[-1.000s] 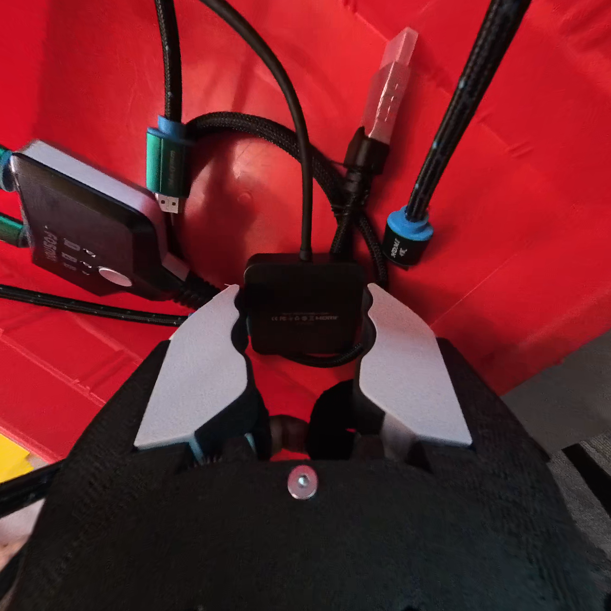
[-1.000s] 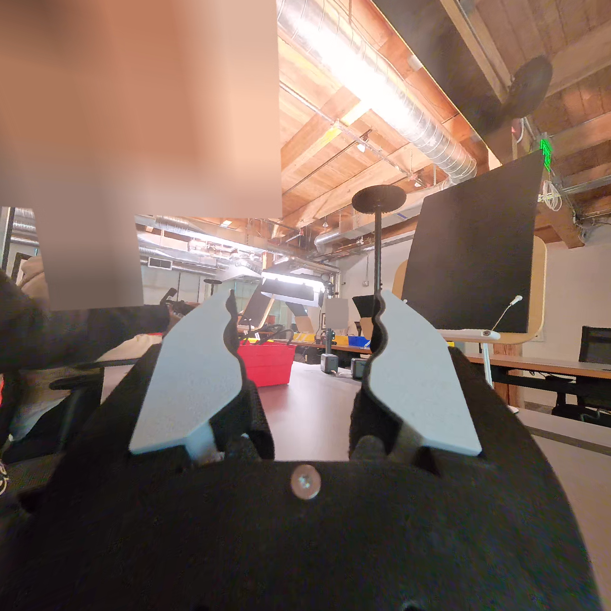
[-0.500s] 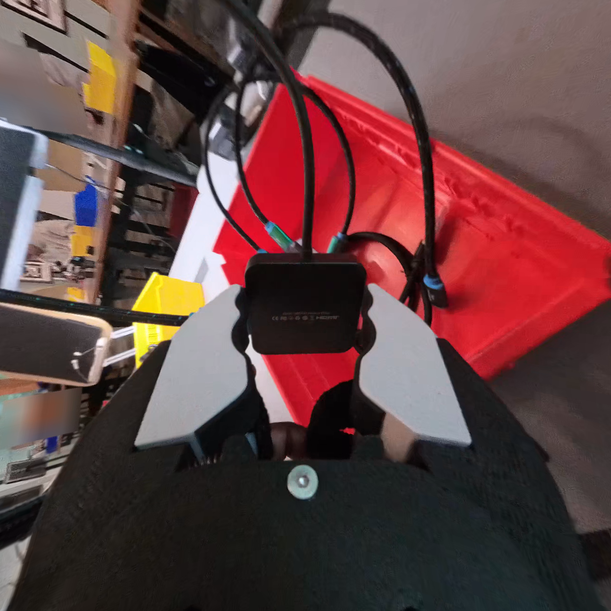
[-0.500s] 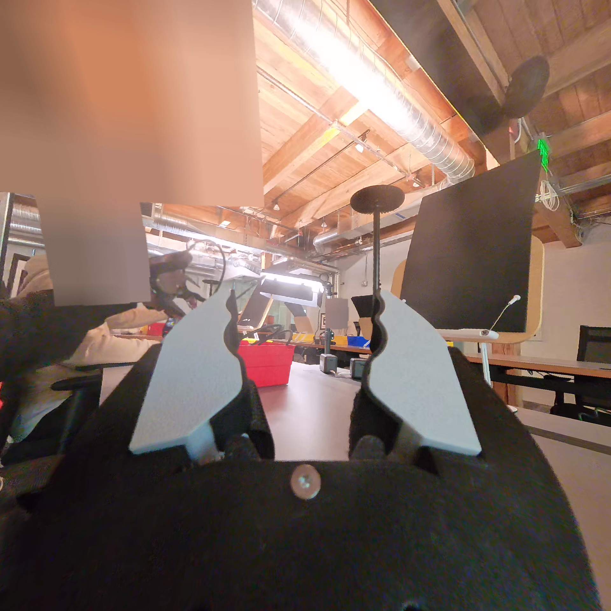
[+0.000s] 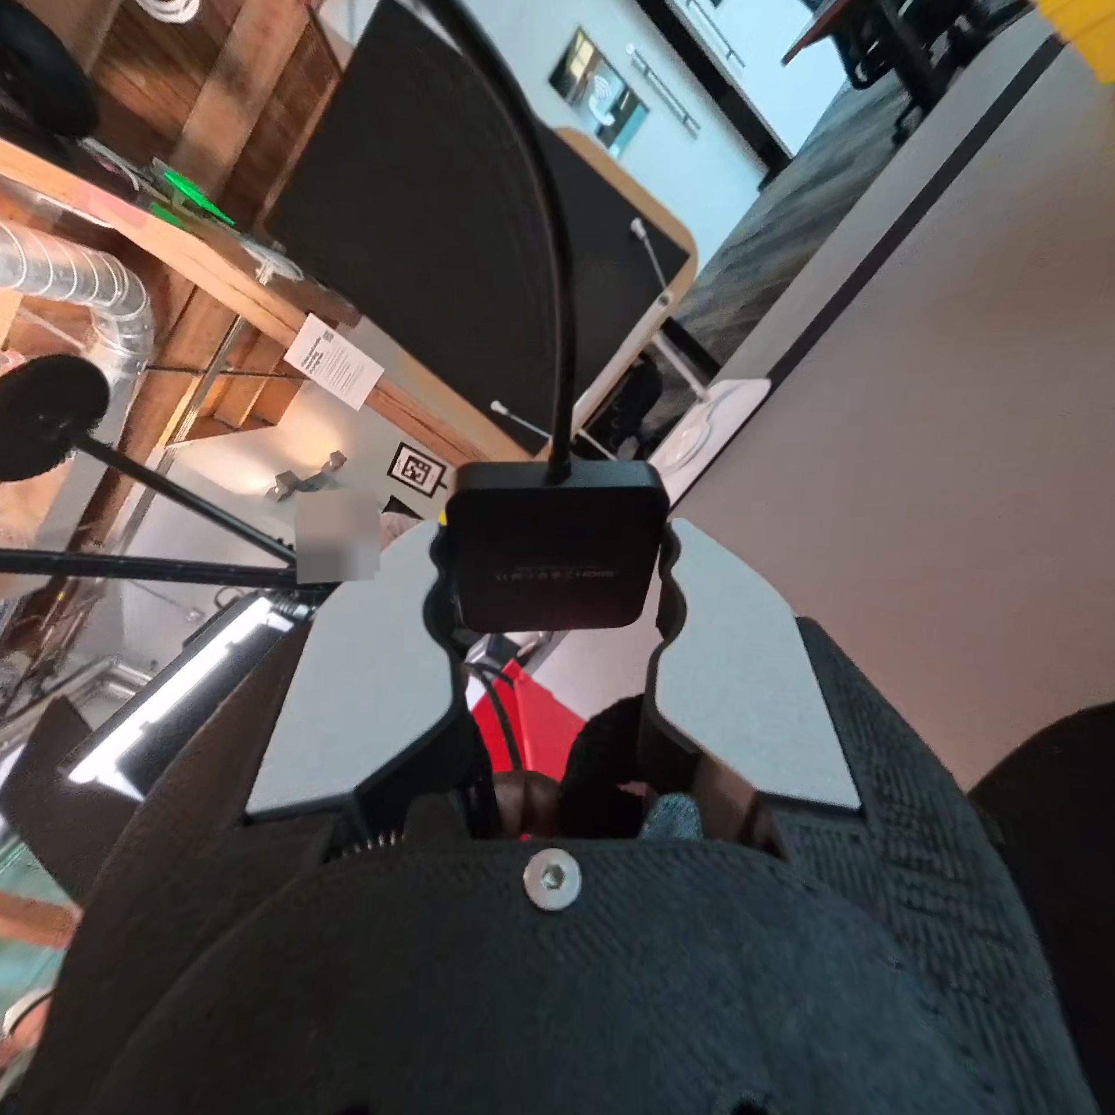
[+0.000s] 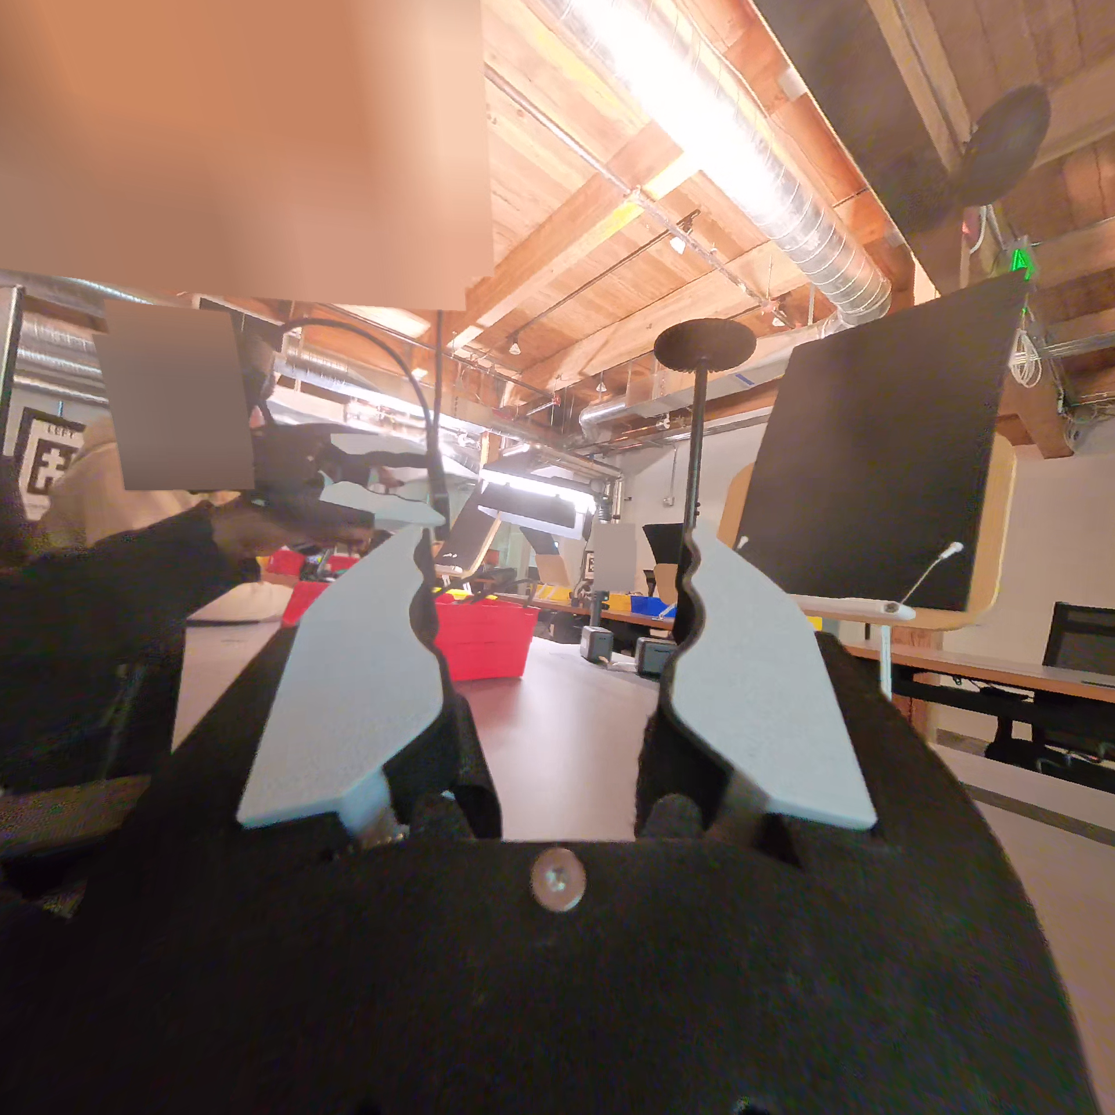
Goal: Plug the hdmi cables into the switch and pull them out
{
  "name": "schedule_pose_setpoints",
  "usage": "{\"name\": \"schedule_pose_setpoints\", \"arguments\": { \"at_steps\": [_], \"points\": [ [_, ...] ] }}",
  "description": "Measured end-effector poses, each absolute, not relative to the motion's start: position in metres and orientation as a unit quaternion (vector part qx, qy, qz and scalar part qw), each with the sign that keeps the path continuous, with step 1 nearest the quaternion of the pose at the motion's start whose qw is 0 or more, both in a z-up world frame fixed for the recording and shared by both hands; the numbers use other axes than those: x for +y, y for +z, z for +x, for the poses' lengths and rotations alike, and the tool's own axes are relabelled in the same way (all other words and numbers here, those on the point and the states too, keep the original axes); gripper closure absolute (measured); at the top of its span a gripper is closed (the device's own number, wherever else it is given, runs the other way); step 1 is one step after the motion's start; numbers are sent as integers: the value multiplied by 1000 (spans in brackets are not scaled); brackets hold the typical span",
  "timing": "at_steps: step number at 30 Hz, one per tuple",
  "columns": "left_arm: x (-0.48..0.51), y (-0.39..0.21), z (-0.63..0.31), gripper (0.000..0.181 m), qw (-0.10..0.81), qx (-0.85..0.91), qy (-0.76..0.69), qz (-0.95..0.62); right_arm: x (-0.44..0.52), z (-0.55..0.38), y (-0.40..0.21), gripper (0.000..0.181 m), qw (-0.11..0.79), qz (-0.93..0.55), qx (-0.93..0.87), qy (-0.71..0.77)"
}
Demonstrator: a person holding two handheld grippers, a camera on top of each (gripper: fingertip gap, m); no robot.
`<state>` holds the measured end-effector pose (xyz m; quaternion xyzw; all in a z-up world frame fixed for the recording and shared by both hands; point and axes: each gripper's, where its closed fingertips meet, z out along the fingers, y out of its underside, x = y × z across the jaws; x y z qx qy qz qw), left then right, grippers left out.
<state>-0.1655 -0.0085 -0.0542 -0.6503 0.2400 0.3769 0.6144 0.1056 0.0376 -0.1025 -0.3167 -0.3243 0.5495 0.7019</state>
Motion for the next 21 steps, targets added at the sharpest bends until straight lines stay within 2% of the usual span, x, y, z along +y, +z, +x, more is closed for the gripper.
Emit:
{"name": "schedule_pose_setpoints", "arguments": {
  "at_steps": [8,13,21],
  "points": [
    [48,-124,-25,116,585,374,365,-620,33,80,-114,96,653,-367,-371,549],
    [60,-138,29,116,570,448,380,-575,42,71,-120,121,629,-410,-363,552],
    [56,-144,58,116,561,492,378,-548,44,51,-132,157,601,-455,-402,520]
  ]
}}
